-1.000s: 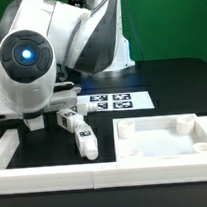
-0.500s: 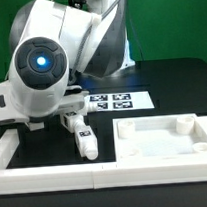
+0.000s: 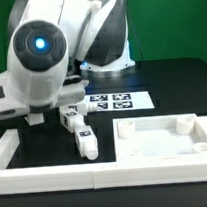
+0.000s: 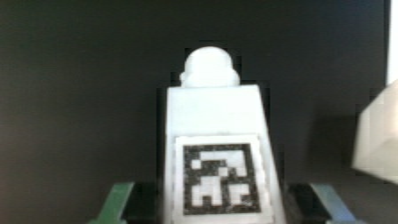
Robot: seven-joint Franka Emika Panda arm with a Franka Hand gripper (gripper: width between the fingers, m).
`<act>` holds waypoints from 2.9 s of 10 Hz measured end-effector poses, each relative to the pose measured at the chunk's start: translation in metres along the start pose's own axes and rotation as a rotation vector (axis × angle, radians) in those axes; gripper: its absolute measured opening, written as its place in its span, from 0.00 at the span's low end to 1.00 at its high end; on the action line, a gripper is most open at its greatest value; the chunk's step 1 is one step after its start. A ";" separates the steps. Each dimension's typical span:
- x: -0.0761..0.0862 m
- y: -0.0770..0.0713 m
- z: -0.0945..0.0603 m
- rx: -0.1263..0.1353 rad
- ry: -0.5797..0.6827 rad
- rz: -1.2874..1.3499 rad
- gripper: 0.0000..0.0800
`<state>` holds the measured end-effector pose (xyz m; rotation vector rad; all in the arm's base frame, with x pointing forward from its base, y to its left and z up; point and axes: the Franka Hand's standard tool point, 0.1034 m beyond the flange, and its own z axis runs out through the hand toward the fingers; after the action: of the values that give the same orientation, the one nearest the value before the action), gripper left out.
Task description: Assemble one leg
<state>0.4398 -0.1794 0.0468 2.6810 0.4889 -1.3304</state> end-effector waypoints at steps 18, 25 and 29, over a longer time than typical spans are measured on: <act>0.030 -0.099 -0.176 0.050 1.147 0.364 0.36; 0.085 -0.187 -0.240 0.110 1.470 0.432 0.36; 0.089 -0.179 -0.245 0.051 1.471 0.383 0.36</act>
Offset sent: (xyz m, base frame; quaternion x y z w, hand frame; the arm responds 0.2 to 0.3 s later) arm 0.0117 0.0107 0.0165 0.0137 0.2281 0.0121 0.9735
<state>0.6155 0.0686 0.1340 3.0417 -0.0331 0.8768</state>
